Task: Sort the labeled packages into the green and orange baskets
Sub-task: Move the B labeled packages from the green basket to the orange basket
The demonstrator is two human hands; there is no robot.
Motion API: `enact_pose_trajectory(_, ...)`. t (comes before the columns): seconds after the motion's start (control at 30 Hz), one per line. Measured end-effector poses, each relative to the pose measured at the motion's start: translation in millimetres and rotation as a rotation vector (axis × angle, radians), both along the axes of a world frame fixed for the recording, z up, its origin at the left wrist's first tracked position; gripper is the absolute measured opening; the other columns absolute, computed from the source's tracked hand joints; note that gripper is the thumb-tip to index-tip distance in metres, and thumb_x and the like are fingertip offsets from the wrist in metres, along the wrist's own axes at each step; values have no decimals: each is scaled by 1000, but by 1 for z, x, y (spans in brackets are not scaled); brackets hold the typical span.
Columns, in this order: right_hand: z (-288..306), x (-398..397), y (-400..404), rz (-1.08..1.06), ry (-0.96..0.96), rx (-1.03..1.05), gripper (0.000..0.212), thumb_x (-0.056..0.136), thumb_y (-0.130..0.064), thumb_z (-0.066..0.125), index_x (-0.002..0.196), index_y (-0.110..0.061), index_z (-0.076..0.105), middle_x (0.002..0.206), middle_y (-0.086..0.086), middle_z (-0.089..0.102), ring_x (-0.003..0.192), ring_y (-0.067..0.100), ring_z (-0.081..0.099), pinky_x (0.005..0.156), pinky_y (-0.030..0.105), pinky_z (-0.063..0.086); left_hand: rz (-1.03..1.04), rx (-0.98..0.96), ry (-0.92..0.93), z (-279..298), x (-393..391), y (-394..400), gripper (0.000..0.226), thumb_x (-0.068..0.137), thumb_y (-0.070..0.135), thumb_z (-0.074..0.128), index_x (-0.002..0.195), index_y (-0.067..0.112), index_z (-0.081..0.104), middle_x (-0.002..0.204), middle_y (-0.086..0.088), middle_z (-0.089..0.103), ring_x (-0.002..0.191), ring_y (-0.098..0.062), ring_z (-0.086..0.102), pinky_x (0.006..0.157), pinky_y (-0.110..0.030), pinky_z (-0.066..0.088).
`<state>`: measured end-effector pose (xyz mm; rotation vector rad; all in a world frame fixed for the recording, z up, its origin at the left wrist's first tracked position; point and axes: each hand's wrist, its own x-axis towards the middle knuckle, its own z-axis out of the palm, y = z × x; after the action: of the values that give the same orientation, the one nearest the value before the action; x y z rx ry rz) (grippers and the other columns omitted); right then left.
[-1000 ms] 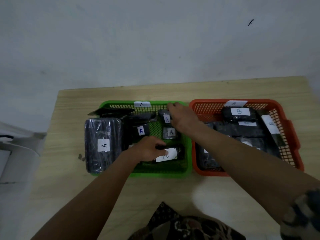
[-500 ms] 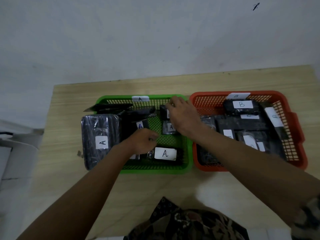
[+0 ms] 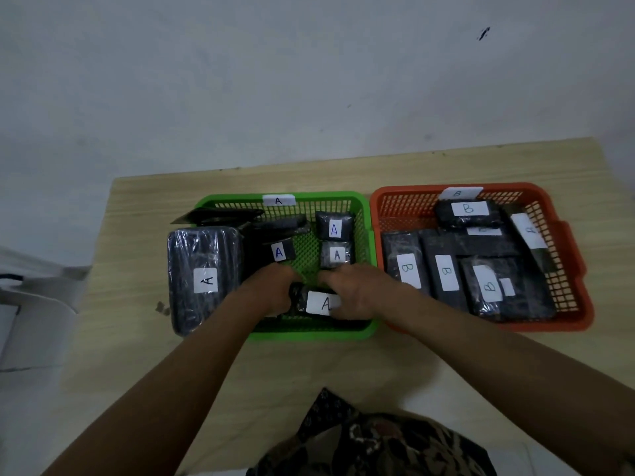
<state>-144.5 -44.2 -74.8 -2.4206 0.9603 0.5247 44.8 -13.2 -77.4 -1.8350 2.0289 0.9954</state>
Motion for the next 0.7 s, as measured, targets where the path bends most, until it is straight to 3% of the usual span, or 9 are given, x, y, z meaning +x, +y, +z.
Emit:
enact_pose_trajectory(0.07, 2, -4, -3, -36, -41, -10, 51, 83, -41, 68, 127, -20, 51, 115, 9, 60, 100, 30, 60, 76, 37, 51, 23, -23, 23, 1, 0, 0, 29, 75, 1, 67, 101, 15, 70, 99, -11, 70, 95, -30, 64, 78, -39, 56)
enact_pose_trajectory(0.13, 4, -6, -7, -83, -92, -36, 49, 82, -40, 69, 125, -20, 54, 113, 8, 60, 98, 29, 60, 74, 35, 50, 76, -64, 60, 0, 0, 1, 32, 77, 4, 69, 107, 14, 66, 105, -12, 68, 100, -32, 63, 83, -38, 54)
enact_pose_trajectory(0.3, 10, 0, -24, -198, -102, -81, 40, 87, -36, 67, 118, -14, 54, 111, 12, 60, 96, 31, 61, 69, 34, 47, 189, -136, 85, 0, -6, 6, 71, 70, 14, 81, 132, 14, 47, 119, -15, 63, 106, -34, 60, 88, -42, 53)
enact_pose_trajectory(0.57, 12, 19, -38, -183, 40, 72, 34, 85, -23, 74, 114, -11, 63, 111, 13, 62, 90, 29, 63, 68, 35, 52, 69, -59, -191, -1, -9, 13, 73, 60, 39, 90, 122, 13, 62, 119, -12, 62, 105, -30, 63, 88, -41, 55)
enact_pose_trajectory(0.7, 5, 17, -45, -279, -2, 164, 49, 82, -23, 79, 126, -17, 58, 122, 10, 59, 95, 26, 62, 69, 31, 49, 90, -147, -235, -3, -10, 13, 59, 61, 46, 86, 106, 13, 68, 107, -12, 64, 94, -27, 65, 77, -35, 56)
